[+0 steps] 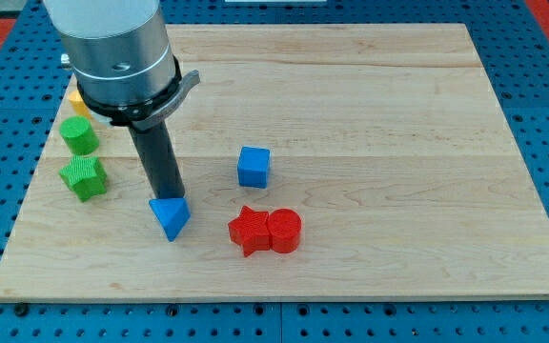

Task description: Slide the blue cube to bottom center

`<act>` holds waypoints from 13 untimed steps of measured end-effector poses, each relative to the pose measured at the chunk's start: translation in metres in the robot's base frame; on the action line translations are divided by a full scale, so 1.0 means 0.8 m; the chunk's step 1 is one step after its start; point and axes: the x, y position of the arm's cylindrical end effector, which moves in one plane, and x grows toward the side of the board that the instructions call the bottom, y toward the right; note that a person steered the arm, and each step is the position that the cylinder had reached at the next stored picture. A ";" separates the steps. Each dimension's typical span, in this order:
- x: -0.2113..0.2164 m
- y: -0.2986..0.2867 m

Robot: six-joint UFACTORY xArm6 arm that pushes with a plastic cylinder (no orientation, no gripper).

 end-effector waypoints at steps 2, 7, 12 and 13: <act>0.025 -0.012; -0.061 0.128; -0.029 0.277; 0.000 0.309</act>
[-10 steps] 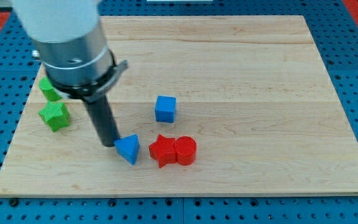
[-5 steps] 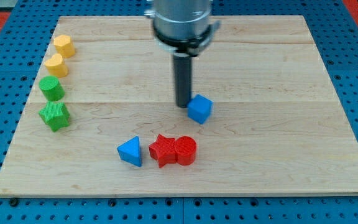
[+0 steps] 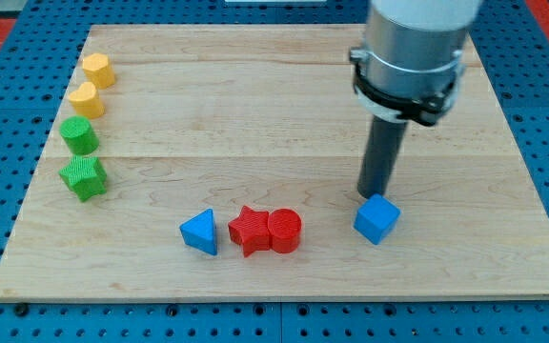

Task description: Slide the blue cube to bottom center

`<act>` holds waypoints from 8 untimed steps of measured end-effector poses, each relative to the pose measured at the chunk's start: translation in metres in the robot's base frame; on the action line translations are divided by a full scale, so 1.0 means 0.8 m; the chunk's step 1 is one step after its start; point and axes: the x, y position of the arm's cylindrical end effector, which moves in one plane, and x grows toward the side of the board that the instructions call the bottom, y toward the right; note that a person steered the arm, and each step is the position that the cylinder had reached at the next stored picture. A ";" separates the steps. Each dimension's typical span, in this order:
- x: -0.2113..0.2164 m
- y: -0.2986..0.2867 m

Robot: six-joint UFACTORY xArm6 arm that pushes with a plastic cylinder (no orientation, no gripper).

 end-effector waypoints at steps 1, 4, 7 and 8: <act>-0.010 0.027; 0.065 -0.039; 0.025 -0.040; 0.029 -0.041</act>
